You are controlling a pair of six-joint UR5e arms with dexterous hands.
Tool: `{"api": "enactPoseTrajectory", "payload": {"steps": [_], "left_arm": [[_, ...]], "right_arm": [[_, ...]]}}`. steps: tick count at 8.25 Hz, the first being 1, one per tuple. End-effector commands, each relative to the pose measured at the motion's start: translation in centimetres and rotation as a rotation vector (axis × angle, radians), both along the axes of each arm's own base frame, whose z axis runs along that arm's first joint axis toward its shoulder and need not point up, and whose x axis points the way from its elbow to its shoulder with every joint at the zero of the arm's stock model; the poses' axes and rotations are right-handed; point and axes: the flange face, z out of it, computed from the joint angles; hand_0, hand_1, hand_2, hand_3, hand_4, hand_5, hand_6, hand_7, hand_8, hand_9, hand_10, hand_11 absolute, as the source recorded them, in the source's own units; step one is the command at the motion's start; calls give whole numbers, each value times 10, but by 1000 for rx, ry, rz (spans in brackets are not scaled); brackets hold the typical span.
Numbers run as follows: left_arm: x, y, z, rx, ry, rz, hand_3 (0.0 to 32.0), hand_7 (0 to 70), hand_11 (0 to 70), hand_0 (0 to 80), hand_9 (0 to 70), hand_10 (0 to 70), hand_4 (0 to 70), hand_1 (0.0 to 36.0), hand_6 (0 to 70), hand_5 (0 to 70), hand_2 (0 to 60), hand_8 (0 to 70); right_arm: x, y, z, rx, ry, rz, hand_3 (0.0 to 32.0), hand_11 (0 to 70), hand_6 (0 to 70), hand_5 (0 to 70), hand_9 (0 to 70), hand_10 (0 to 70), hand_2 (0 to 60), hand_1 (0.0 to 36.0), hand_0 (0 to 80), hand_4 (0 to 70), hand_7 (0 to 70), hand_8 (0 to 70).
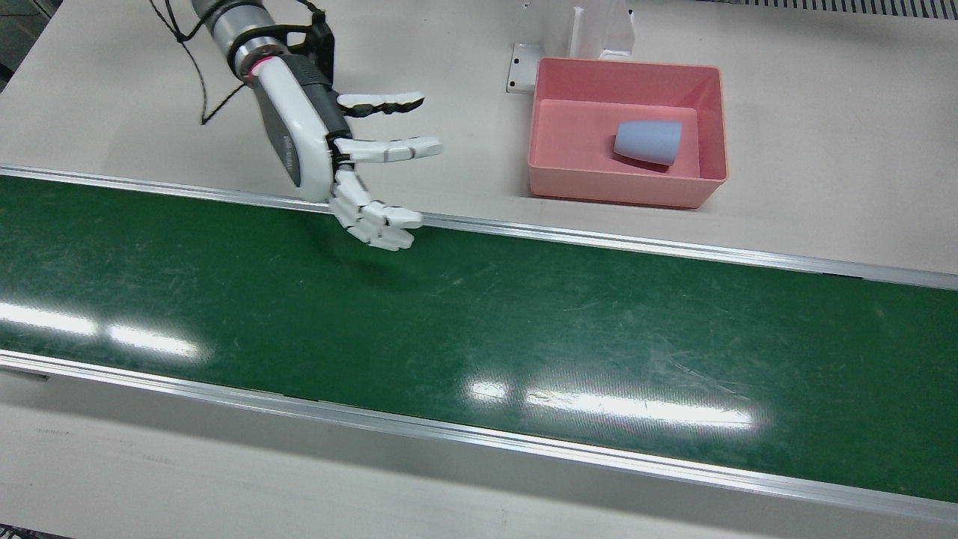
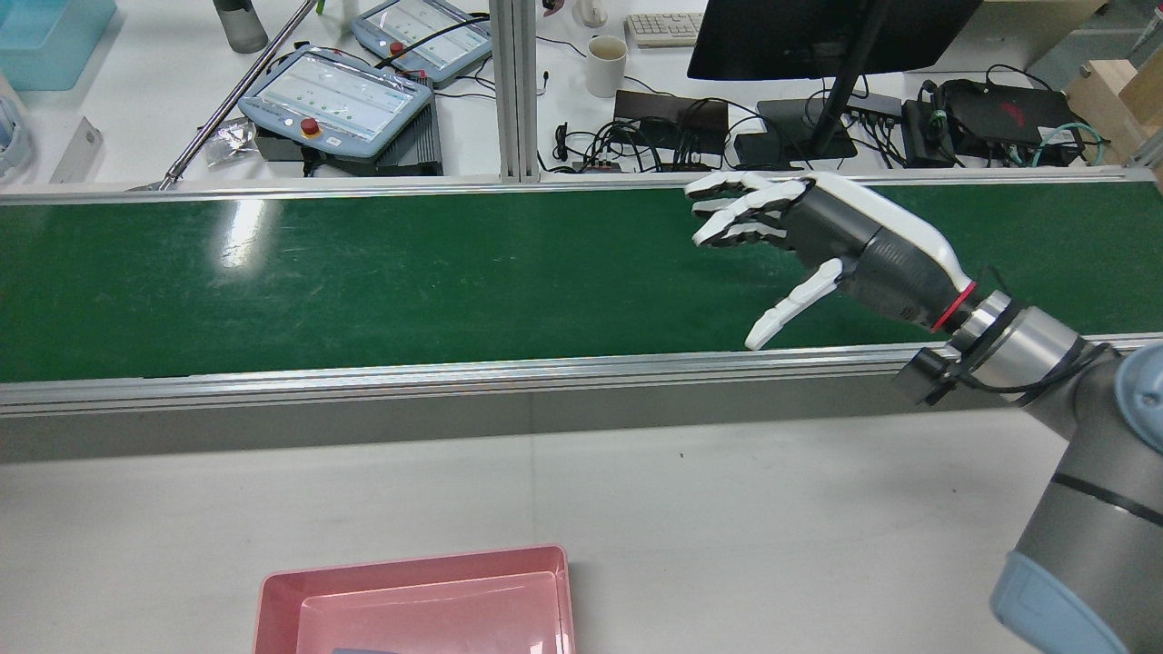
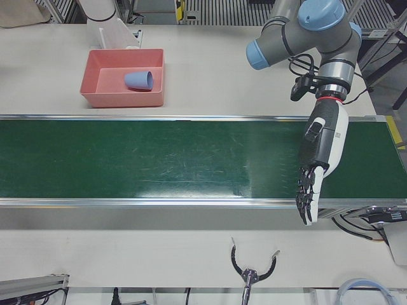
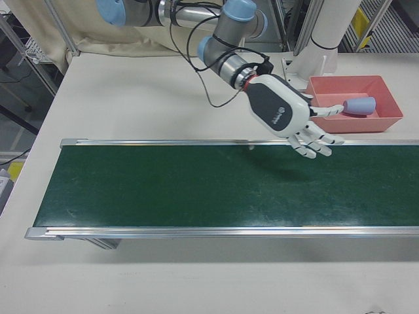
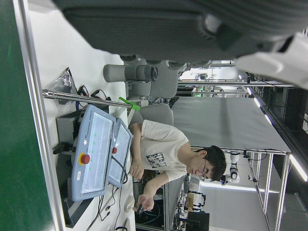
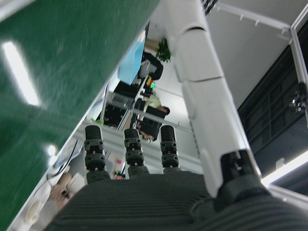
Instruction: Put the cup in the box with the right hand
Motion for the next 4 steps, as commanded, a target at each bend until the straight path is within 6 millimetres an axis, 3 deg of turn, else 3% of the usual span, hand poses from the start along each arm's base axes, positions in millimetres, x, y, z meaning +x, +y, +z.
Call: {"api": "enactPoseTrajectory", "payload": {"steps": [1, 2, 3, 4], "left_arm": [[0, 0, 0, -1, 0, 0, 0, 0, 0, 0, 0, 0, 0, 0, 0, 0, 0, 0], [0, 0, 0, -2, 1, 0, 0, 0, 0, 0, 0, 0, 0, 0, 0, 0, 0, 0], [0, 0, 0, -2, 1, 0, 0, 0, 0, 0, 0, 0, 0, 0, 0, 0, 0, 0], [0, 0, 0, -1, 0, 0, 0, 0, 0, 0, 0, 0, 0, 0, 0, 0, 0, 0]], "right_arm": [[136, -54, 126, -179, -124, 194, 206, 287, 76, 185, 180, 167, 500, 360, 800, 241, 281, 183], [175, -59, 191, -269, -142, 257, 226, 269, 58, 125, 165, 168, 0, 205, 781, 206, 255, 164], [214, -54, 237, -311, -154, 325, 220, 252, 53, 90, 166, 164, 0, 87, 596, 246, 268, 157], [245, -49, 281, -346, -173, 374, 164, 237, 63, 87, 178, 154, 0, 97, 601, 305, 302, 159]]}}
